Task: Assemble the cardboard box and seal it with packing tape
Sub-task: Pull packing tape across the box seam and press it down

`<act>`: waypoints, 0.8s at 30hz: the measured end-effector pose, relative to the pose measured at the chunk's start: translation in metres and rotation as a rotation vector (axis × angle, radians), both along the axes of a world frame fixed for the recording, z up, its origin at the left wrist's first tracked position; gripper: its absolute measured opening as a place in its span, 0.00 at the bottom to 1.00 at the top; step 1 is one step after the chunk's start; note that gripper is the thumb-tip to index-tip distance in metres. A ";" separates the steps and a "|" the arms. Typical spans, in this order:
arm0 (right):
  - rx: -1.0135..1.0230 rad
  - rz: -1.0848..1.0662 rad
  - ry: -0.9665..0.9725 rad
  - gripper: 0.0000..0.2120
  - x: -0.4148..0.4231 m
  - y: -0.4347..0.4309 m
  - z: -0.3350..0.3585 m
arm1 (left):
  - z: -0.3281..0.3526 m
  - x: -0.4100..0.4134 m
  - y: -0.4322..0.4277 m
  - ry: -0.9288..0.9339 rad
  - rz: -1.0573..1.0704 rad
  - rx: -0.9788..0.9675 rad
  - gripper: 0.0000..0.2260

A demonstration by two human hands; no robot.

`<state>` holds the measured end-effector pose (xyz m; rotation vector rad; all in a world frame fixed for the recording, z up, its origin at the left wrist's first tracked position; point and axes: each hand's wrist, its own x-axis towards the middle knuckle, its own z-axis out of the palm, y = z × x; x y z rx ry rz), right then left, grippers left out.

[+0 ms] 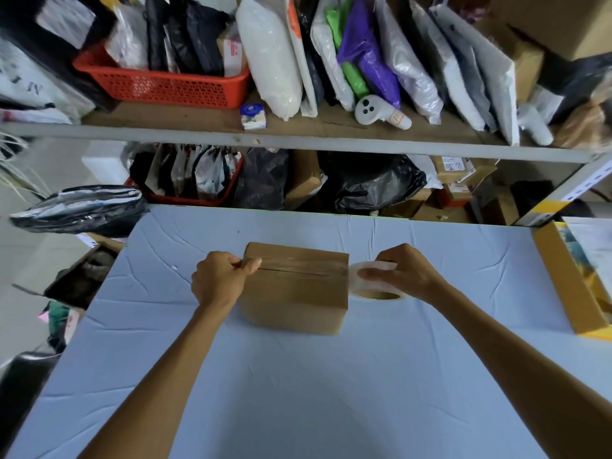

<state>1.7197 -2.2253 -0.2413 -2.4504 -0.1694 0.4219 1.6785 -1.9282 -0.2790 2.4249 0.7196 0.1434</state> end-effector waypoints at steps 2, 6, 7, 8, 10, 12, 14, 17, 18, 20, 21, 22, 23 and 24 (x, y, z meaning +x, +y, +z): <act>0.033 -0.009 0.014 0.14 0.002 -0.001 -0.003 | 0.001 -0.001 0.000 0.011 0.011 -0.015 0.20; -0.133 -0.049 0.053 0.19 0.010 -0.002 -0.018 | 0.003 -0.002 -0.002 0.031 0.024 -0.015 0.19; -0.213 -0.067 0.028 0.23 0.010 -0.001 -0.022 | 0.003 -0.002 -0.002 0.035 0.032 -0.021 0.19; -0.278 -0.079 -0.002 0.25 0.009 0.000 -0.023 | 0.003 -0.002 -0.002 0.038 0.042 -0.026 0.19; -0.318 -0.077 -0.033 0.26 0.008 0.001 -0.025 | 0.002 -0.001 -0.003 0.048 0.054 -0.026 0.18; -0.283 -0.074 -0.025 0.26 0.006 -0.001 -0.025 | 0.003 0.002 -0.006 0.071 0.041 -0.013 0.18; -0.240 -0.077 -0.016 0.26 0.006 -0.003 -0.024 | 0.005 0.004 -0.009 0.054 0.038 -0.013 0.18; -0.252 -0.063 -0.015 0.25 0.005 -0.002 -0.022 | 0.003 0.005 -0.017 -0.188 -0.206 0.018 0.13; -0.267 -0.060 -0.015 0.24 0.005 0.000 -0.021 | 0.002 0.004 -0.022 -0.229 -0.344 0.059 0.15; -0.272 -0.066 -0.015 0.23 0.005 0.000 -0.020 | 0.000 0.002 -0.031 -0.228 -0.574 0.166 0.22; -0.270 -0.069 -0.013 0.23 0.005 0.000 -0.021 | 0.000 0.002 -0.035 -0.218 -0.632 0.193 0.22; -0.270 -0.068 -0.015 0.23 0.005 0.000 -0.022 | 0.002 0.001 -0.039 -0.216 -0.664 0.190 0.22; -0.273 -0.065 -0.018 0.24 0.005 0.000 -0.022 | 0.002 0.002 -0.043 -0.226 -0.696 0.152 0.20; -0.276 -0.065 -0.022 0.24 0.005 -0.001 -0.022 | 0.002 0.002 -0.047 -0.232 -0.733 0.076 0.18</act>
